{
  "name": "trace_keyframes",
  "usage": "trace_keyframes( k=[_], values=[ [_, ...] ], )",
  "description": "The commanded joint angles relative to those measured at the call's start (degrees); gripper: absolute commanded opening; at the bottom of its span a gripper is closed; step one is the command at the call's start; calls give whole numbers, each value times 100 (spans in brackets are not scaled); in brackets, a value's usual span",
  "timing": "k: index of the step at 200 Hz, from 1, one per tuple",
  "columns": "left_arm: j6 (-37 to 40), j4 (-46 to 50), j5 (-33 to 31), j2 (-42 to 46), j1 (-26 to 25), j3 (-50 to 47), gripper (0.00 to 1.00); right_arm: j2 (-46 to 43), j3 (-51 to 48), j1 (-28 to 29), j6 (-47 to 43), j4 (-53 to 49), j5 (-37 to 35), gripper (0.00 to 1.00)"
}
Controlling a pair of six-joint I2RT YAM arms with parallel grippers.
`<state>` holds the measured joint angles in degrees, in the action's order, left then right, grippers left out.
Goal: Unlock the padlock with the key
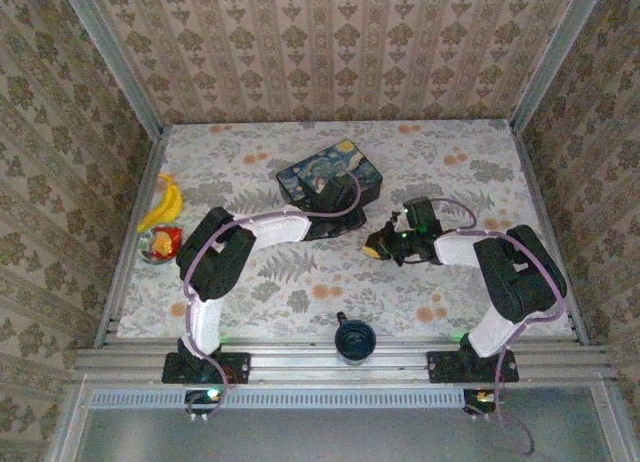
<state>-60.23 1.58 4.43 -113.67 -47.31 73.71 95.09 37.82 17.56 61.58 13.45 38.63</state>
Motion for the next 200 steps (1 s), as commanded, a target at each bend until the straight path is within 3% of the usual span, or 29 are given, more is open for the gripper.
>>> trace_keyframes(
  k=[1,83,200],
  values=[
    [393,-295,-232,196,-81,123,0,176,188,-28,68,35,300,0],
    [-326,-288,-4,-44,-81,220,0,334,243,80,-30,148,96,0],
    [-570,-277,67,-99,-54,153,0,348,288,137,30,269,-266,0]
  ],
)
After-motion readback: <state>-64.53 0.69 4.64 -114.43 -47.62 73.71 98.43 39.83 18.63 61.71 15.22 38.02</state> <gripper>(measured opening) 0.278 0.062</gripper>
